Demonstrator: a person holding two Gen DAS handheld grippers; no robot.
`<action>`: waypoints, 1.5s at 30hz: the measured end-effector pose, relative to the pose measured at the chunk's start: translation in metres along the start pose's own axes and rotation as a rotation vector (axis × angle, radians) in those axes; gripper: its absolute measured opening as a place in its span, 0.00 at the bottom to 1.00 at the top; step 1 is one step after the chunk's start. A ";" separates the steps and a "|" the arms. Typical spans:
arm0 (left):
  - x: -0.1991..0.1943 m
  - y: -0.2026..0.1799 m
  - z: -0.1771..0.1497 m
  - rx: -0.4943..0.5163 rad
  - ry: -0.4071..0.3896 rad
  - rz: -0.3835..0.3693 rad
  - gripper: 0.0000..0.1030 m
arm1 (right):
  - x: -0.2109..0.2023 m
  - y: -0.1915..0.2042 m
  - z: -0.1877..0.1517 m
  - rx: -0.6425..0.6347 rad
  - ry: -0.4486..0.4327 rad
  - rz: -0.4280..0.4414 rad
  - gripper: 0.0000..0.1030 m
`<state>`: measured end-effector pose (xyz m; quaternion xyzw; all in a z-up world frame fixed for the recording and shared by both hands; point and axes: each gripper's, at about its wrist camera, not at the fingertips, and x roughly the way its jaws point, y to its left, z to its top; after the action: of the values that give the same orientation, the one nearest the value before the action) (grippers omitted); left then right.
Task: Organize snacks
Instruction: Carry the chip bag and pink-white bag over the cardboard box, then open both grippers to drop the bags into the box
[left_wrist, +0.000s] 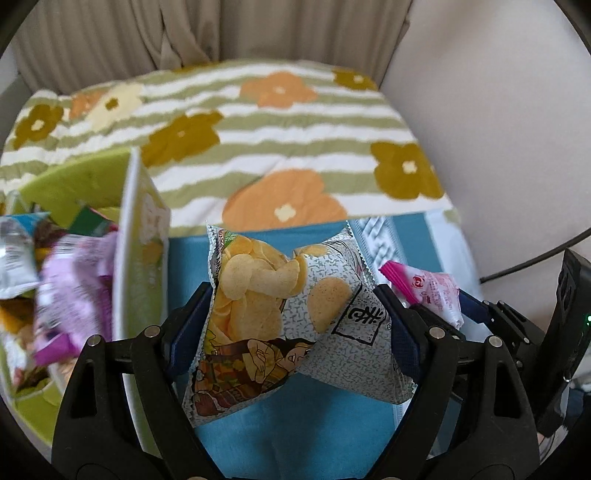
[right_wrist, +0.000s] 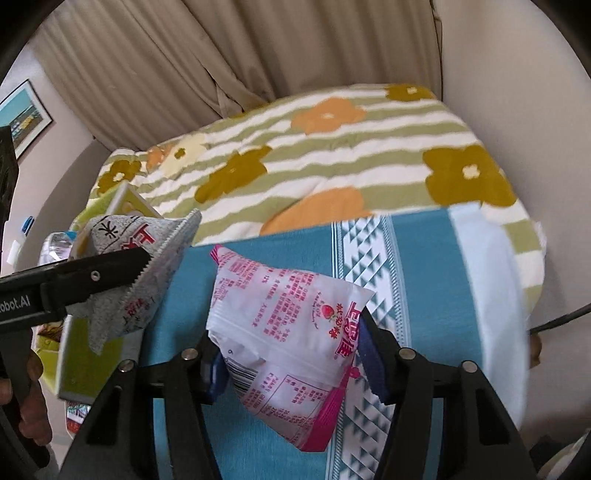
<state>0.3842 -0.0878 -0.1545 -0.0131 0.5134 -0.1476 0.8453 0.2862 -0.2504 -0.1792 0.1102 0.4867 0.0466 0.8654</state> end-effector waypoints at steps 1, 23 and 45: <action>-0.016 0.000 -0.003 -0.006 -0.028 -0.002 0.81 | -0.009 0.002 0.001 -0.016 -0.012 0.003 0.53; -0.138 0.184 -0.054 -0.081 -0.183 0.178 0.84 | -0.063 0.180 0.007 -0.258 -0.111 0.151 0.53; -0.140 0.290 -0.083 -0.059 -0.159 0.079 1.00 | -0.021 0.285 -0.006 -0.179 -0.044 0.082 0.54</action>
<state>0.3200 0.2369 -0.1235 -0.0294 0.4491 -0.0976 0.8877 0.2775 0.0229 -0.0975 0.0532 0.4565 0.1229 0.8796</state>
